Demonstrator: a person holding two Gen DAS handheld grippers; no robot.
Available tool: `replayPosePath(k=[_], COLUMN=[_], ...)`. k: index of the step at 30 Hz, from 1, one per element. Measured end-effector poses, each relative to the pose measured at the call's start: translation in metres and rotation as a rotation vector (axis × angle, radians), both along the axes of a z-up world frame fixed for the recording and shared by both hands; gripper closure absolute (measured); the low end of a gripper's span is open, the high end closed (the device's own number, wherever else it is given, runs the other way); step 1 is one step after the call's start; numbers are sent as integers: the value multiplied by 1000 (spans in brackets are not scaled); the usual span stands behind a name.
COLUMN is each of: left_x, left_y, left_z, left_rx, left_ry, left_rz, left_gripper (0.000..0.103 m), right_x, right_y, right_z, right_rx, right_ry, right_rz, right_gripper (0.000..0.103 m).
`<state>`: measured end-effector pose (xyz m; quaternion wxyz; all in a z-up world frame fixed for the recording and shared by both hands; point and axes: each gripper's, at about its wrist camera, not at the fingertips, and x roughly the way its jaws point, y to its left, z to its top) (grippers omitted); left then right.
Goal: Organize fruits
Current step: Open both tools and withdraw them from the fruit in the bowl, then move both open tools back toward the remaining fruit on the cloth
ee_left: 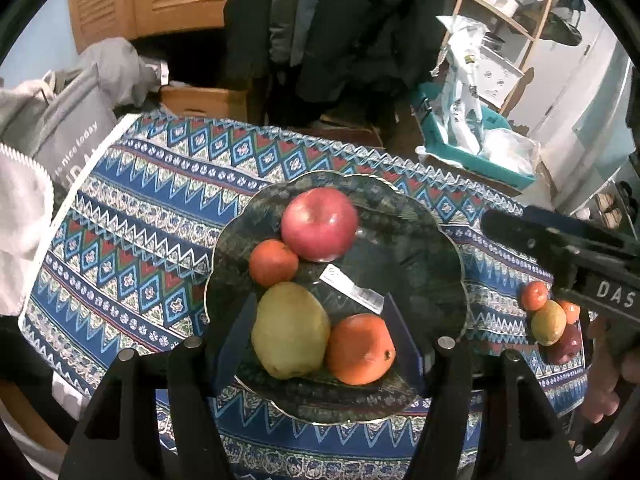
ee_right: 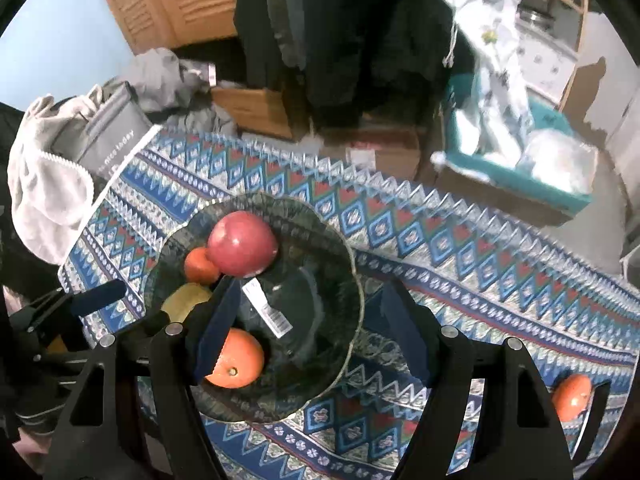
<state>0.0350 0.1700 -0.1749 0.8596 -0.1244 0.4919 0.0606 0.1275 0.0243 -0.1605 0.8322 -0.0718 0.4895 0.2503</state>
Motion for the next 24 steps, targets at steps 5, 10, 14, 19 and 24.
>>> replayPosePath(k=[5,10,14,19,24], left_x=[-3,-6,-8,-9,-11], left_y=[-9,-19,-31,-48,-67], left_z=[18,39,57,75,90], left_rx=[6,5,24,12,4], left_ry=[-37,-77,-112,-143,-168], left_rz=[-19,-44,-71,-110,-146], left_gripper=[36,36,36,36,36], right_x=[-12,-22,-33,-45,-57], right_y=[-13,-32,-46,-63,-81], right_z=[29,57,79,101,119], right_rx=[5,25,26,33,45], right_ry=[-72,-117,-161,-198,-224], right_rz=[-22,-54,-75,-92,-109], right_gripper=[28,27,27,28,28])
